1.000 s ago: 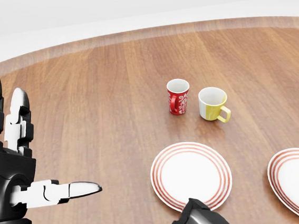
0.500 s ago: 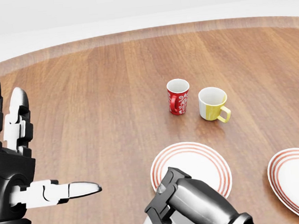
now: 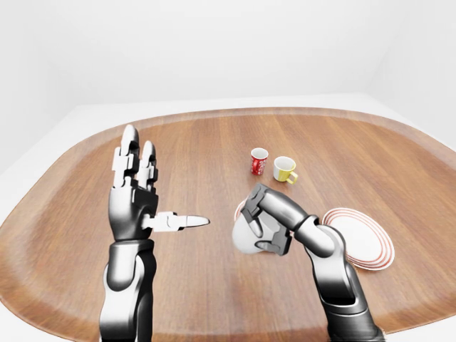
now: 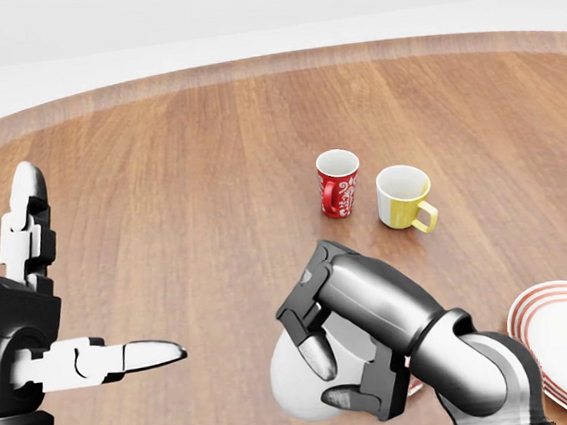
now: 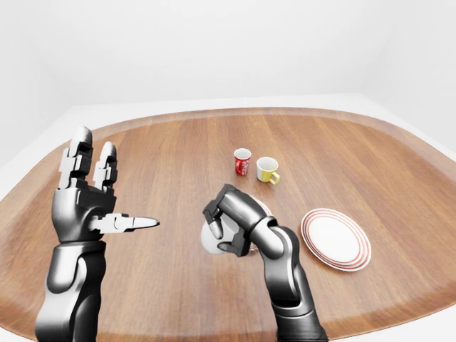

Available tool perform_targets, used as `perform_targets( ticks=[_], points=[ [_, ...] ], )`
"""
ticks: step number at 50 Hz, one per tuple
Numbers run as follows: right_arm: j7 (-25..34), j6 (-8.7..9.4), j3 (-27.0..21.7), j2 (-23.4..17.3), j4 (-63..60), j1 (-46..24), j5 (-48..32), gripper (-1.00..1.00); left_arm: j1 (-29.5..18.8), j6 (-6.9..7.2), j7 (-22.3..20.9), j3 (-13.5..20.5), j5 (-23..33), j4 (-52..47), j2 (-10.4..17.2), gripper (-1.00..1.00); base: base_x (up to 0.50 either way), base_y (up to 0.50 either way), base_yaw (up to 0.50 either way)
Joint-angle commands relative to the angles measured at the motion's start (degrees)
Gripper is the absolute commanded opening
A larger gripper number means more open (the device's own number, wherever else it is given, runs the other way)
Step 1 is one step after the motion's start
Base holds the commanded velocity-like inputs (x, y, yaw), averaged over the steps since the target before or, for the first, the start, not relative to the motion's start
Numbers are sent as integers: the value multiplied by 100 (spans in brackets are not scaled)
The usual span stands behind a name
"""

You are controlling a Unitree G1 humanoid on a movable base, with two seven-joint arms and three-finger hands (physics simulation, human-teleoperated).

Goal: Put the white mug on the left plate.

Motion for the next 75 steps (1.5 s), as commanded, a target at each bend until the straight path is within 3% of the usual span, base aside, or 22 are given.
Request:
perform_targets(
  ticks=[1,7,9,24,40,75],
  points=[
    [-166,0,-523,-294,1263,-1143,-124,-100,-15,0,9,25,-18,-9,9,100,0,0,0],
    [-514,0,-731,-501,2129,-1515,-235,-100,-22,0,9,45,-18,-22,17,100,0,0,0],
    [-571,-79,-746,-528,2260,-1537,-277,-100,-12,0,4,36,-12,-14,12,100,0,0,0],
    [-1460,-1000,-524,-588,4021,-2007,-1041,-100,-12,0,4,-12,11,16,5,100,0,0,0],
    [-2360,-1000,-287,-462,5904,-2750,-2010,-100,-16,0,-7,-26,18,49,-2,100,0,0,0],
    [-3776,-1000,-114,-404,8355,-3717,-2303,-100,-21,0,-6,-38,8,50,-5,100,0,0,0]
  ],
)
